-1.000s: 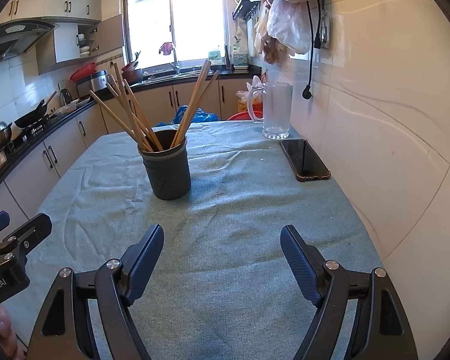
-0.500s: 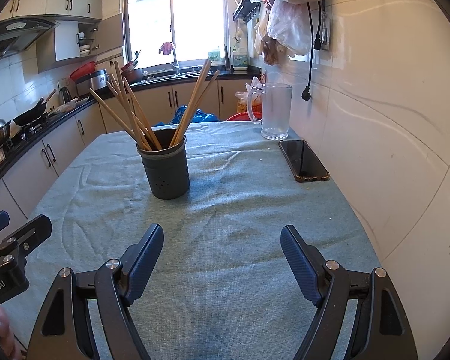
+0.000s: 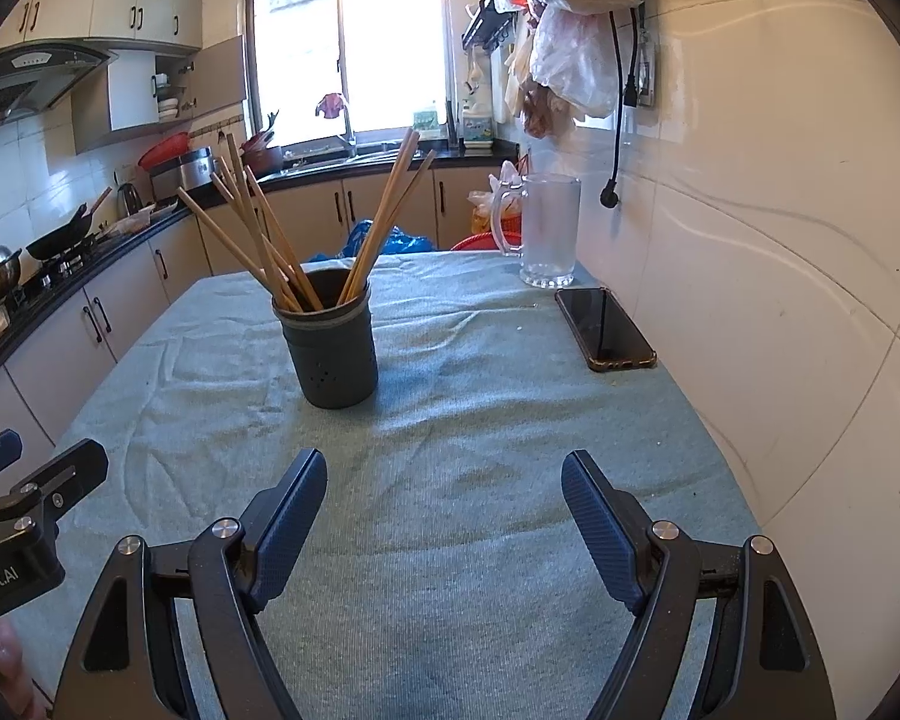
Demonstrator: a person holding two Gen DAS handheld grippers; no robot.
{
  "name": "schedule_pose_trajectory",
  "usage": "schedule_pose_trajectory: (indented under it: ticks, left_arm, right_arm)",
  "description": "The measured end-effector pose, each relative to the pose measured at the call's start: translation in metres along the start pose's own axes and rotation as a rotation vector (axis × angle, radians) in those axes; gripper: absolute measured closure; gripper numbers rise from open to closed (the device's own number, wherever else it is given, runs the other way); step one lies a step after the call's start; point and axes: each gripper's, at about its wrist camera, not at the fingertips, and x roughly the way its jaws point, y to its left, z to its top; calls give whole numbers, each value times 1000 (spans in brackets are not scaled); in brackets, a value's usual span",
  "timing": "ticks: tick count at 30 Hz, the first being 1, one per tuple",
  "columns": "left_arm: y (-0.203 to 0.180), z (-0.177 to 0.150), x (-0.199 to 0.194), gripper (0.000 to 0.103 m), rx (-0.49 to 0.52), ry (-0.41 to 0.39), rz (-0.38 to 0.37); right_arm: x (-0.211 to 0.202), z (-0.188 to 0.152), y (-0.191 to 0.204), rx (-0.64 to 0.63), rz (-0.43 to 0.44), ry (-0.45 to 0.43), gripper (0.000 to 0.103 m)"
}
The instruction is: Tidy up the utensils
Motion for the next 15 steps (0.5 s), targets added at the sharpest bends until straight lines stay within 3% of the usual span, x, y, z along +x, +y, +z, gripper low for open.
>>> schedule_pose_trajectory:
  ticks: [15]
  left_arm:
    - [0,0,-1,0,2,-8,-4]
  right_arm:
    - [0,1,-1,9,2,-13,18]
